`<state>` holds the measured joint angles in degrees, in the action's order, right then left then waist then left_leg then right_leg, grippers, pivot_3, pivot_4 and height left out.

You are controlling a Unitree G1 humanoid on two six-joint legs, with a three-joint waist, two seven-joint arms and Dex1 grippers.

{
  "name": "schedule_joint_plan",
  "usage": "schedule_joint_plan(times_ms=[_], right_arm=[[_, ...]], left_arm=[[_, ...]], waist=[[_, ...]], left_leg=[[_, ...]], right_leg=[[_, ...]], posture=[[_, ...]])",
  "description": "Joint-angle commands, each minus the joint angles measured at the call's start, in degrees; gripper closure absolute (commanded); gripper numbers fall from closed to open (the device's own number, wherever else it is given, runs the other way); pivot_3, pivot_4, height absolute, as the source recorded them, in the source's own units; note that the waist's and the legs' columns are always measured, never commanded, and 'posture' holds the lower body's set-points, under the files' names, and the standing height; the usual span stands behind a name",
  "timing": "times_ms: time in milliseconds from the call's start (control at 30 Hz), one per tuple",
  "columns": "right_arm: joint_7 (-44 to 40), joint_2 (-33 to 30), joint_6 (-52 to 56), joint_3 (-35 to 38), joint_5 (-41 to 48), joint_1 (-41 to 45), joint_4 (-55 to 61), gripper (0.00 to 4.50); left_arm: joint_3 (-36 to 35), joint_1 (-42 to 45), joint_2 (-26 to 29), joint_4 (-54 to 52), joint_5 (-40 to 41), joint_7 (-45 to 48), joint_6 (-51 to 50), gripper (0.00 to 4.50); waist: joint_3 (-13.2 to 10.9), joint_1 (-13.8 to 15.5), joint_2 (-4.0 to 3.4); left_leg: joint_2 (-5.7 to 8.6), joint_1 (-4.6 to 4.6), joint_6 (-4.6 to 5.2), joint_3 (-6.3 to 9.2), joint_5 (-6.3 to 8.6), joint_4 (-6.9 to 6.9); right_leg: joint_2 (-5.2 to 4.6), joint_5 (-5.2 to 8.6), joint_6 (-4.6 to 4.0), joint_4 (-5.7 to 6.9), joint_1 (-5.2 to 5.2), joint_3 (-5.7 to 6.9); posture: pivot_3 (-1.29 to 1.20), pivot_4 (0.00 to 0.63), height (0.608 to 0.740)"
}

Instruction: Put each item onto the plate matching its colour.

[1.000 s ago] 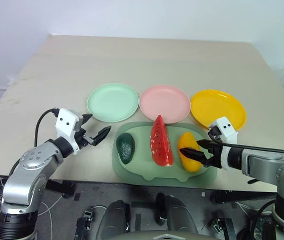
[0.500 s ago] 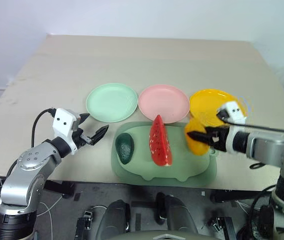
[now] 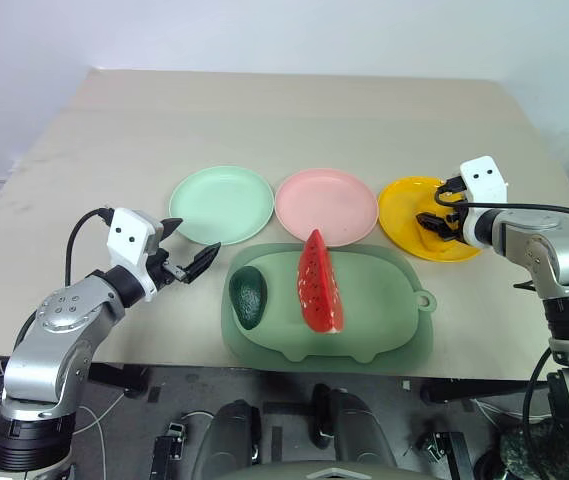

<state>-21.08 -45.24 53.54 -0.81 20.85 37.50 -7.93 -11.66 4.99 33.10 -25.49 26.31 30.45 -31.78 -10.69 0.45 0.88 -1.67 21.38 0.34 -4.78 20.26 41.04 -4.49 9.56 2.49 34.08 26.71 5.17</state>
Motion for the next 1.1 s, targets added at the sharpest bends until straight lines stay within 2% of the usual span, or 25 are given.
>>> schedule_joint_plan(times_ms=[33, 133, 233, 400, 467, 533, 733, 900, 1100], right_arm=[[-1.4, -0.4, -1.8, 1.9, -1.8, 1.6, 0.7, 0.02], [-2.7, -2.7, -6.0, 2.5, -4.2, 1.5, 4.3, 0.02], [-6.9, -3.8, -8.2, 4.9, -2.2, 1.5, 8.5, 0.02], [-14.8, -1.2, 5.5, 10.8, 14.1, 1.1, 21.8, 0.02], [-12.7, 3.1, 13.6, 13.0, 21.3, 2.0, 26.0, 0.02], [-7.4, 10.5, 25.0, 14.7, 26.7, 4.0, 28.7, 0.02], [1.7, 21.3, 38.6, 13.3, 27.9, 4.9, 34.7, 0.02], [5.4, 20.7, 39.0, 9.7, 30.8, 2.6, 36.8, 0.02], [5.6, 17.7, 39.0, 4.3, 29.8, -0.5, 39.1, 0.02]], left_arm=[[-1.5, -0.9, 0.3, -2.4, 0.1, -0.2, 1.1, 0.0], [-1.7, -1.8, 0.0, -3.0, 0.1, -0.6, 1.1, 0.0], [-1.7, -1.9, 0.0, -2.8, 0.1, -0.7, 1.3, 0.0], [-1.1, -1.0, 0.2, -1.8, -0.1, -0.3, 1.5, 0.0], [-0.8, -0.5, 0.2, -1.3, -0.2, -0.1, 1.6, 0.0], [-0.3, 0.2, 0.2, -0.7, -0.4, 0.2, 1.8, 0.0], [0.2, 1.0, -0.2, -0.4, -0.7, 0.2, 2.0, 0.0], [-0.6, 0.1, -0.7, -1.5, 0.1, 0.0, 2.0, 0.0], [-1.2, -0.8, -1.0, -2.4, 0.2, -0.4, 2.1, 0.0]], waist=[[0.0, 0.0, 0.0], [0.0, 0.1, -0.03], [0.0, 0.2, -0.07], [0.0, 0.2, -0.06], [0.0, 0.1, -0.06], [0.0, -0.1, -0.07], [0.0, 0.3, -0.1], [0.0, 0.2, -0.1], [0.0, 0.0, -0.1]], left_leg=[[-0.03, 0.0, 0.0, 0.0, 0.0, 0.0], [-0.06, 0.01, 0.0, -0.01, 0.0, 0.0], [-0.06, 0.01, 0.0, 0.0, 0.0, 0.0], [-0.11, 0.01, 0.0, 0.02, 0.0, 0.0], [-0.13, -0.01, 0.0, 0.03, 0.0, 0.0], [-0.16, -0.03, 0.0, 0.02, 0.0, 0.01], [-0.09, 0.06, 0.01, 0.02, 0.01, 0.01], [-0.06, 0.05, 0.06, 0.01, 0.04, 0.01], [-0.08, 0.02, 0.05, 0.02, 0.03, 0.0]], right_leg=[[0.0, 0.0, 0.0, -0.01, 0.0, 0.0], [-0.01, 0.0, 0.0, -0.01, 0.01, 0.0], [-0.01, 0.0, 0.0, -0.01, 0.02, 0.0], [0.01, 0.0, 0.0, 0.0, 0.01, 0.01], [0.01, 0.0, -0.01, 0.0, 0.0, 0.02], [0.04, -0.01, -0.02, 0.03, 0.0, 0.01], [-0.06, -0.02, -0.04, 0.06, 0.05, 0.03], [-0.08, -0.02, -0.03, 0.04, 0.04, 0.03], [-0.04, -0.01, -0.03, 0.06, 0.04, 0.03]], posture=[[0.0, 0.15, 0.74], [0.0, 0.15, 0.74], [0.0, 0.15, 0.74], [0.0, 0.15, 0.74], [0.0, 0.15, 0.74], [0.0, 0.15, 0.74], [0.0, 0.15, 0.74], [0.0, 0.15, 0.74], [0.0, 0.15, 0.74]])
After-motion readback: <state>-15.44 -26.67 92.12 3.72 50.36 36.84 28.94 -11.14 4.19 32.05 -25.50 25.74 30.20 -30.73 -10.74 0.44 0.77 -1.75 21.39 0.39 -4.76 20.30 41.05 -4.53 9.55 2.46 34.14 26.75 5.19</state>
